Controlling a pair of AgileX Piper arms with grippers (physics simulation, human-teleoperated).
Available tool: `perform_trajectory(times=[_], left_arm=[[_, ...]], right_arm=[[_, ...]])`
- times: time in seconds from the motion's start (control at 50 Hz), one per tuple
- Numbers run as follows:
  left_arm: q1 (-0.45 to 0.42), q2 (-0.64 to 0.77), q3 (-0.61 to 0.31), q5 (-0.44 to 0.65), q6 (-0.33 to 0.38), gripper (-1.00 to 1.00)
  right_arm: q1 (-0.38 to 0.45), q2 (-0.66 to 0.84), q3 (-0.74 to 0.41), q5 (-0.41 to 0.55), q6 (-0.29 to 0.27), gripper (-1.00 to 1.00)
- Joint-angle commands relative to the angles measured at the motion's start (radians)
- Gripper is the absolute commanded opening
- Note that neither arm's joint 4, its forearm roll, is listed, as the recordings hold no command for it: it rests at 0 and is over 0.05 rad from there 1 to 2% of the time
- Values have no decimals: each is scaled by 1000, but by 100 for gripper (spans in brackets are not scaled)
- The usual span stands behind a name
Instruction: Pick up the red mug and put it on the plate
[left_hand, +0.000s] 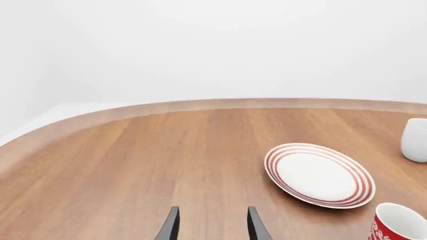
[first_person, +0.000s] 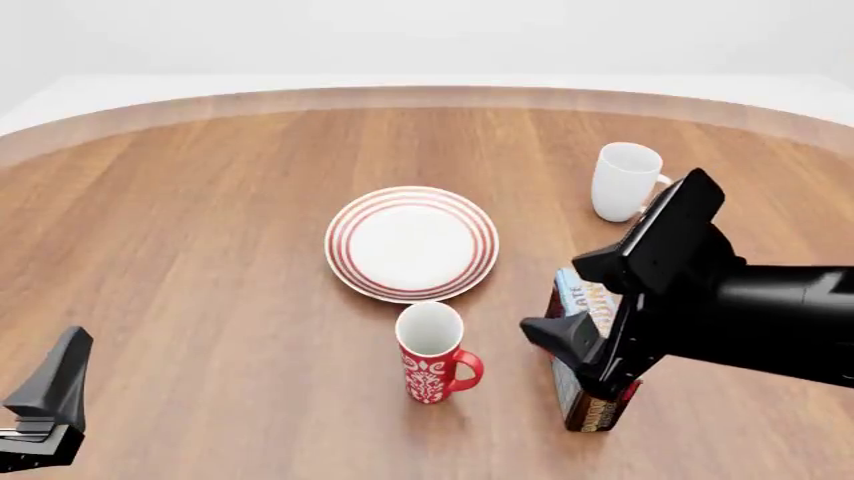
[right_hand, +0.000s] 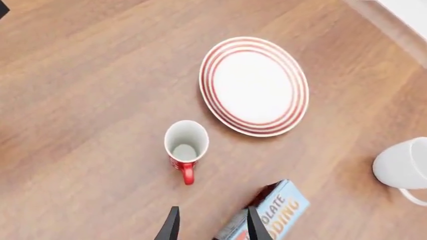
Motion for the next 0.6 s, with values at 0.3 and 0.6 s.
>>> perform_trajectory(times=[0.3, 0.6], left_arm=[[0, 0, 0, 0, 0, 100], [0, 0, 0, 0, 0, 100]], right_arm=[[8, 64, 54, -89, 15, 100], [38, 100, 73, -133, 34, 100]])
